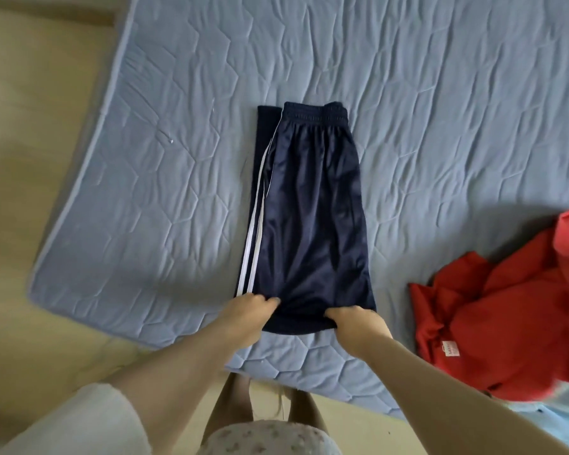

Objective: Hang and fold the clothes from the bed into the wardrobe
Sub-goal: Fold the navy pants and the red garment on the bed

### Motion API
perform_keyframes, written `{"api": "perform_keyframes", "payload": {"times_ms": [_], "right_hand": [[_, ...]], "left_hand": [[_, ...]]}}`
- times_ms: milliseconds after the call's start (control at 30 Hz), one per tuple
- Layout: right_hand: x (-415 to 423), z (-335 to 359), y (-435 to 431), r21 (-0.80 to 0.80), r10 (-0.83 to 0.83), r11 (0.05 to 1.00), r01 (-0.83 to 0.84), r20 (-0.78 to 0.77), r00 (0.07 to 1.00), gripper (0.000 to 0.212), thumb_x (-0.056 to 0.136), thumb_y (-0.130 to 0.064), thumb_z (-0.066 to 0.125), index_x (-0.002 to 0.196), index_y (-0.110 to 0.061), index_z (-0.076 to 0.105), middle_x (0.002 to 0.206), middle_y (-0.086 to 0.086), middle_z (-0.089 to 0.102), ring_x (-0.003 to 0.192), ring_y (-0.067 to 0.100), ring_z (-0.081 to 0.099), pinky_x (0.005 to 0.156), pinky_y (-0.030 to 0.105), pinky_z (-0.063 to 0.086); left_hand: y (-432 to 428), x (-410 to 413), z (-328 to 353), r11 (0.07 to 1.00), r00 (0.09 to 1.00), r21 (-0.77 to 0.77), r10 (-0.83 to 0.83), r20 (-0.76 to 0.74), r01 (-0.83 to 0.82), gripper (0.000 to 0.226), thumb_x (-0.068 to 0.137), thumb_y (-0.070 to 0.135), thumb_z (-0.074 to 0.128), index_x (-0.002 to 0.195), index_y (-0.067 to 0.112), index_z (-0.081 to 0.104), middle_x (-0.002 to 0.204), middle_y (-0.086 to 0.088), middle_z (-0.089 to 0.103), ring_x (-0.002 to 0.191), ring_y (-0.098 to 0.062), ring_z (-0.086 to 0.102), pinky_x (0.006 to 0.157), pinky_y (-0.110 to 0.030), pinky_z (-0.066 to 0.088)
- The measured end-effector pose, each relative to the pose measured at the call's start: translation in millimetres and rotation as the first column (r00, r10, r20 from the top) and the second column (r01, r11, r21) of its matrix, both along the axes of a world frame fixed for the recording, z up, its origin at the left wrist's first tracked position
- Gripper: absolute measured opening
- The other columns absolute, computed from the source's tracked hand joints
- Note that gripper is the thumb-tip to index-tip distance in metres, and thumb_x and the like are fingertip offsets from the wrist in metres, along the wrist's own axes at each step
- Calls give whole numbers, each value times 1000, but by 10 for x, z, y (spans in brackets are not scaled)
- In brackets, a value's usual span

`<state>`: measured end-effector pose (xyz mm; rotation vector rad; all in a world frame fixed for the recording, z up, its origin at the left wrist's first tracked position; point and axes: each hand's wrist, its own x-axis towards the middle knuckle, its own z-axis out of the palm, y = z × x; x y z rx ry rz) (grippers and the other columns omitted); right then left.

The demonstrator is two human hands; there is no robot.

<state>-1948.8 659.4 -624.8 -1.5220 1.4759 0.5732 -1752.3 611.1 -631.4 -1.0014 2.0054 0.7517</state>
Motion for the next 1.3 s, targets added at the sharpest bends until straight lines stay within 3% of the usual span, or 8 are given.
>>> {"api": "perform_keyframes", "payload": {"times_ms": [233, 400, 500, 800, 900, 967, 1133, 1300], "right_hand": [[131, 221, 406, 291, 2, 955, -58, 190, 982, 39, 90, -8, 40, 125, -16, 56, 131, 8, 54, 118, 27, 50, 91, 29, 38], [113, 276, 395, 298, -105, 953, 45, 186, 977, 35, 87, -9, 44, 119, -13, 59, 125, 13, 57, 113, 28, 53, 82, 26, 36], [24, 304, 127, 211, -204, 963, 170, 150, 967, 37, 87, -11, 43, 119, -16, 59, 127, 13, 56, 114, 28, 52, 88, 27, 39], [-339, 623, -1147, -461, -306, 849, 258, -31, 952, 11, 87, -23, 44, 90, -22, 55, 93, 8, 65, 97, 31, 57, 80, 34, 29], [-381, 564, -1418, -615, -448, 700, 362, 16, 894, 35, 90, -23, 43, 124, -22, 49, 120, 5, 59, 116, 29, 46, 97, 39, 26], [-371, 482, -1440, -592, -576, 647, 481, 36, 817, 57, 92, -29, 44, 145, -27, 23, 149, 1, 31, 133, 28, 30, 108, 44, 20], [-318, 4, -1067, -254, -813, 552, 794, 47, 580, 70, 91, -36, 48, 148, -30, 9, 155, 0, 18, 136, 32, 28, 108, 50, 28], [-270, -430, -835, 15, -959, 269, 963, 98, 267, 73, 88, -31, 56, 148, -26, 14, 145, 7, 38, 124, 33, 45, 99, 39, 40]], "left_hand": [[131, 39, 433, 875, 968, 454, 61, 244, -170, 48, 78, 0, 64, 124, 3, 51, 104, -21, 62, 85, -33, 64, 59, -35, 53], [30, 154, 447, 874, 960, 406, 203, 193, -267, 19, 74, 9, 66, 89, 16, 58, 88, -9, 64, 77, -26, 62, 62, -30, 48], [-232, 161, 432, 882, 946, 343, 309, 95, -323, 18, 76, 7, 64, 70, 18, 50, 68, 2, 50, 74, -19, 53, 62, -28, 43], [-1586, -158, 719, 897, 849, 48, 432, -304, -439, 11, 77, 12, 67, 78, 19, 59, 66, 8, 52, 72, -16, 50, 57, -24, 34], [-1859, -232, 642, 728, 667, -130, 522, -532, -673, 36, 80, 14, 65, 114, 24, 59, 103, 5, 59, 99, -18, 53, 78, -24, 38], [-1861, -264, 516, 567, 532, -149, 604, -594, -810, 65, 78, 17, 70, 136, 22, 41, 134, -3, 45, 121, -21, 43, 99, -28, 34], [-1384, -181, 17, 430, 392, 16, 836, -384, -903, 82, 77, 20, 72, 144, 14, 24, 142, -11, 36, 130, -29, 38, 108, -39, 31], [-1027, -48, -425, 27, 7, 147, 991, -135, -989, 90, 76, 29, 74, 145, 10, 20, 147, -9, 35, 133, -27, 38, 110, -42, 32]]}}
